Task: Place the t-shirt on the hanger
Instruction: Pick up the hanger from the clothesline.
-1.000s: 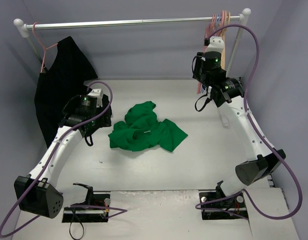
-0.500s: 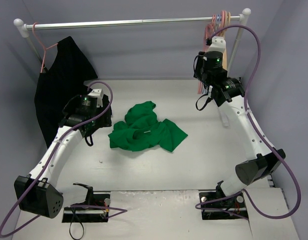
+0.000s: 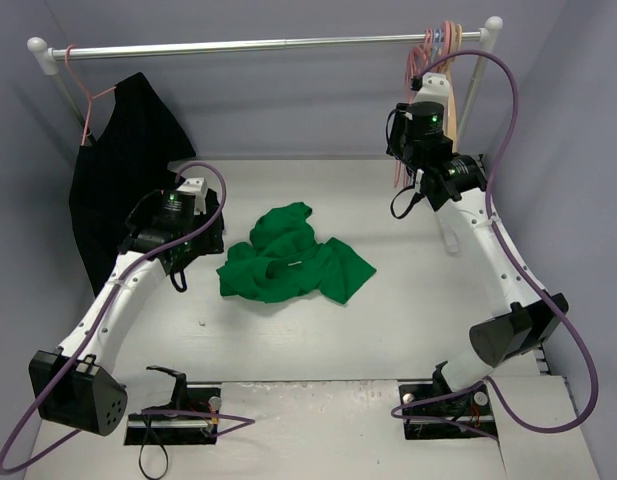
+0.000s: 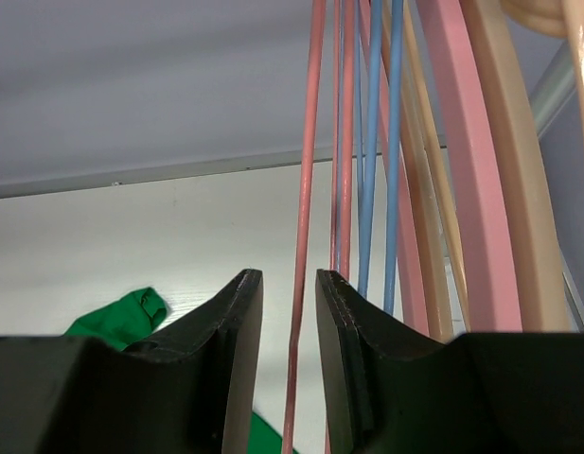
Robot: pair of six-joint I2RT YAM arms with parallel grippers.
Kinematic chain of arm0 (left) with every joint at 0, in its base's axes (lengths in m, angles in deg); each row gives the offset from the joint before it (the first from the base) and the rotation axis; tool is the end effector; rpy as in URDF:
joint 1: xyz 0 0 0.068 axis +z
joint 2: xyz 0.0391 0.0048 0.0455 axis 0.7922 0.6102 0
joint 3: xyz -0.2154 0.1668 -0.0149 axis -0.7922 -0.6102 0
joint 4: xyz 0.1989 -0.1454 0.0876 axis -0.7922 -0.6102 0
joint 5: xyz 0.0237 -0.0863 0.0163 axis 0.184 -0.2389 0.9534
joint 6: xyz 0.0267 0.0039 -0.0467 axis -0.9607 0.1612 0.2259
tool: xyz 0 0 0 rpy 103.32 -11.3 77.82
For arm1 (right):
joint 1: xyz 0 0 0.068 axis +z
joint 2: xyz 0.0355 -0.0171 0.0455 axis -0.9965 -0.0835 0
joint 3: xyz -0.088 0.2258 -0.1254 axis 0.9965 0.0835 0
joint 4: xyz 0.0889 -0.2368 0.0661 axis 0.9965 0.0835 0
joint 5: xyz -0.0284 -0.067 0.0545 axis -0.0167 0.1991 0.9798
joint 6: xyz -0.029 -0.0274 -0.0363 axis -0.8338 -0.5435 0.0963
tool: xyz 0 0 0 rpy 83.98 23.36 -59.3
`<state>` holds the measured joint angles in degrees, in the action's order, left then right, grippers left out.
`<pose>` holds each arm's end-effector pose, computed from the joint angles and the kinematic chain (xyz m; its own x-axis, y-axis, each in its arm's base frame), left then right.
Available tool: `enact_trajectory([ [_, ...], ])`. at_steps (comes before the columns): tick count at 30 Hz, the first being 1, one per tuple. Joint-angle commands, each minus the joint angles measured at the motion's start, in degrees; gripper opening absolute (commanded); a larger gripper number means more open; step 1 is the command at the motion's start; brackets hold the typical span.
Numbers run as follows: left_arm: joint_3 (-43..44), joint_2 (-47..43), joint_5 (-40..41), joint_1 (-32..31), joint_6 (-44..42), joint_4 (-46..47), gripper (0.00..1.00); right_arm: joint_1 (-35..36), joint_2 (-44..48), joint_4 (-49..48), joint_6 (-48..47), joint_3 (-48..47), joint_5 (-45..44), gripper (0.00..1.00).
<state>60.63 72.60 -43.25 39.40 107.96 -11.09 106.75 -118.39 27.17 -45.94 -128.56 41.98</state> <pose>0.2529 -0.0595 0.3258 -0.6798 -0.1634 -0.7149 0.0368 0.9660 -0.2558 0.3346 0.1195 0.4753 -0.0948 0.1467 -0.9846 -0.0250 0.9884 0.1497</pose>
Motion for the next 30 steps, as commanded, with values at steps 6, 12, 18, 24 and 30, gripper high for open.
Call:
enact_trajectory([
  [6, 2.4, -0.1, -0.7, 0.3, -0.4, 1.8, 0.59, -1.2, -1.5, -4.8, 0.4, -0.1, -0.7, 0.28],
  [12, 2.5, -0.1, -0.5, 0.3, -0.4, 1.7, 0.59, -1.6, -2.0, -5.3, 0.4, -0.3, -0.6, 0.2],
  [18, 2.5, 0.0, -0.8, 0.4, -0.4, 1.6, 0.59, -1.5, -1.5, -5.4, 0.0, -1.2, -1.2, 0.08],
  [24, 2.5, 0.0, -0.9, 0.3, -0.4, 1.6, 0.59, -1.5, -0.6, -4.9, -1.2, -2.3, -1.5, 0.0],
  [30, 2.5, -0.1, -0.8, 0.3, -0.4, 1.6, 0.59, -1.1, 3.8, -7.8, -3.4, -1.7, 0.6, 0.0],
])
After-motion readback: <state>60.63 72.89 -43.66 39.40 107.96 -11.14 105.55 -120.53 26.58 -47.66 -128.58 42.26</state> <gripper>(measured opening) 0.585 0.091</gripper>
